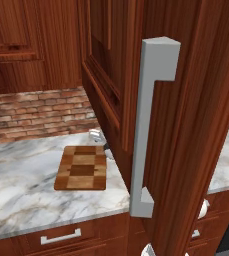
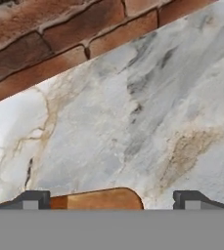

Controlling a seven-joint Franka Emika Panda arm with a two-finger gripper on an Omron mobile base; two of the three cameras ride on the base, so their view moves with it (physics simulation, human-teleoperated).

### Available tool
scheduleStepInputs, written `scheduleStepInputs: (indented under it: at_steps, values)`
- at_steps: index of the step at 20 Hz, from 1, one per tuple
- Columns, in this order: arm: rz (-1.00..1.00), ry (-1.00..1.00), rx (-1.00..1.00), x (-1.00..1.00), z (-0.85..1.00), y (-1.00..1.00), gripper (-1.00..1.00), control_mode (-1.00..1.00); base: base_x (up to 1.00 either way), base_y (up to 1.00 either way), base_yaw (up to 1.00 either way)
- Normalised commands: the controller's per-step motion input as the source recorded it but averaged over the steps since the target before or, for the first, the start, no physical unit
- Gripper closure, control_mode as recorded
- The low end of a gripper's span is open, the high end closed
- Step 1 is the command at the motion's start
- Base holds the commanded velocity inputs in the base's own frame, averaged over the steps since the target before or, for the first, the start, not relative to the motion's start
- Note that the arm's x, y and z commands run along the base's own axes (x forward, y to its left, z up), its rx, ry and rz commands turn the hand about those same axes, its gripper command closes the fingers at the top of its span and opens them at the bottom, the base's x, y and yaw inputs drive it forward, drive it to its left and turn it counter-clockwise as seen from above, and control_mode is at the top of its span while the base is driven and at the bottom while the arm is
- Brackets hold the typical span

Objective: Move the cutting board and knife to the sink. Then move spray from the cabinet to the counter.

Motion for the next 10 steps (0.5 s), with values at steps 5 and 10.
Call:
scheduleStepInputs:
  at_steps: [5, 10]
  values:
    - [0.00, 0.00, -0.01, 0.20, -0.15, 0.00, -1.00, -1.00, 0.00, 0.00, 0.00]
    - [0.00, 0.00, -0.05, 0.10, -0.37, 0.00, -1.00, -1.00, 0.00, 0.00, 0.00]
